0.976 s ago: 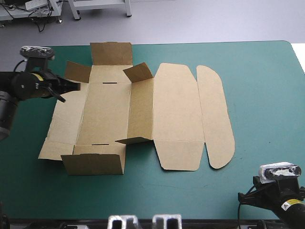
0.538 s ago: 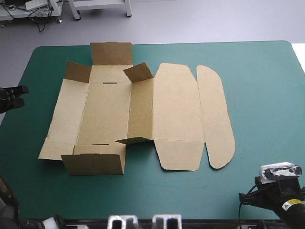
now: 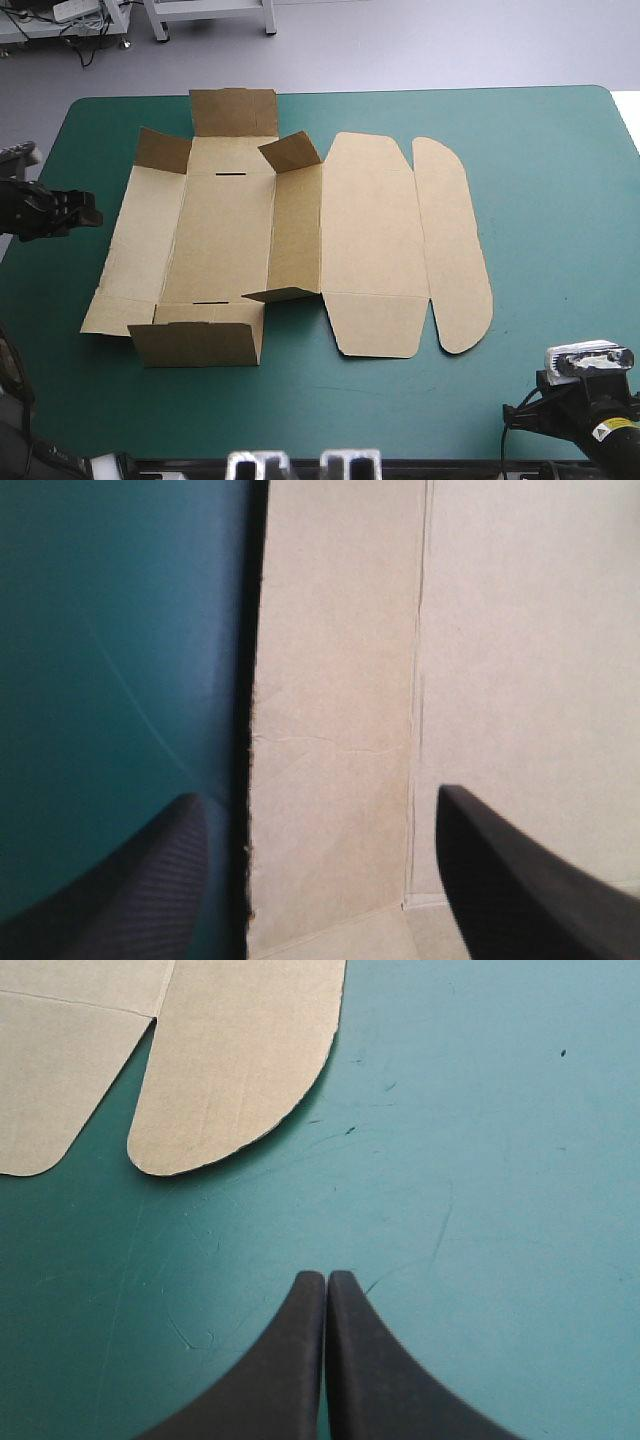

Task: Fold the box

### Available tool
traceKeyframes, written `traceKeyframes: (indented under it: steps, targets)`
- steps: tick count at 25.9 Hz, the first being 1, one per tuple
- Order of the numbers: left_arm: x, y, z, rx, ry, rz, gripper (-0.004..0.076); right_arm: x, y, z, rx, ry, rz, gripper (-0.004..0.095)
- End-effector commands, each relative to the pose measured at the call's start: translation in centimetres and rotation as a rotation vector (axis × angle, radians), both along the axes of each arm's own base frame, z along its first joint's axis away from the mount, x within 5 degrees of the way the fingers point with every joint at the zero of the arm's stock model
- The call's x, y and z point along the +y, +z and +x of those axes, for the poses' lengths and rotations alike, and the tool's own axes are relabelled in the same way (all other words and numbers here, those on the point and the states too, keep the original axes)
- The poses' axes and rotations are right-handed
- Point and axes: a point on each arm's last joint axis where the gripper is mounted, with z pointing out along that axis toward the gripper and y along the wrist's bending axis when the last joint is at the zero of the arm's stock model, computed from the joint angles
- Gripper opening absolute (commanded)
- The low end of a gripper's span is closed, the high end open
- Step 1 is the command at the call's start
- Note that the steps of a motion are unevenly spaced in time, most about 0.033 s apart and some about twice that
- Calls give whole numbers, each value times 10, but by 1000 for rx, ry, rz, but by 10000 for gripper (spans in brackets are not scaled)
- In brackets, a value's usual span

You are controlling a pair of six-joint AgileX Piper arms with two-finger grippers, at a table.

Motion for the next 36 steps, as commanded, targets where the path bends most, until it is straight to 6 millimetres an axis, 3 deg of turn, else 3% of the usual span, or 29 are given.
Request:
traceKeyframes:
  steps: [1, 9, 14, 21, 28, 34, 36]
  targets:
    - [-18, 3, 8, 21, -63, -33, 534, 0, 10, 4, -57, 3, -6, -5]
    - [-10, -45, 29, 167, -66, -64, 534, 0, 9, 3, -41, 6, 1, -5]
    - [-17, -75, 17, 257, -96, -129, 534, 0, 9, 3, -41, 6, 3, -5]
    - [-34, -90, 12, 235, -106, -313, 490, 1, 9, 3, -41, 6, 4, -5]
    - [-44, -101, 6, 242, -96, -418, 323, 1, 9, 3, -43, 10, 15, -6]
    - [-56, -98, 11, 202, -148, -446, -12, 2, 9, 3, -43, 10, 17, -5]
    - [-66, -93, 16, 145, -187, -482, -8, 2, 9, 3, -42, 11, 19, -5]
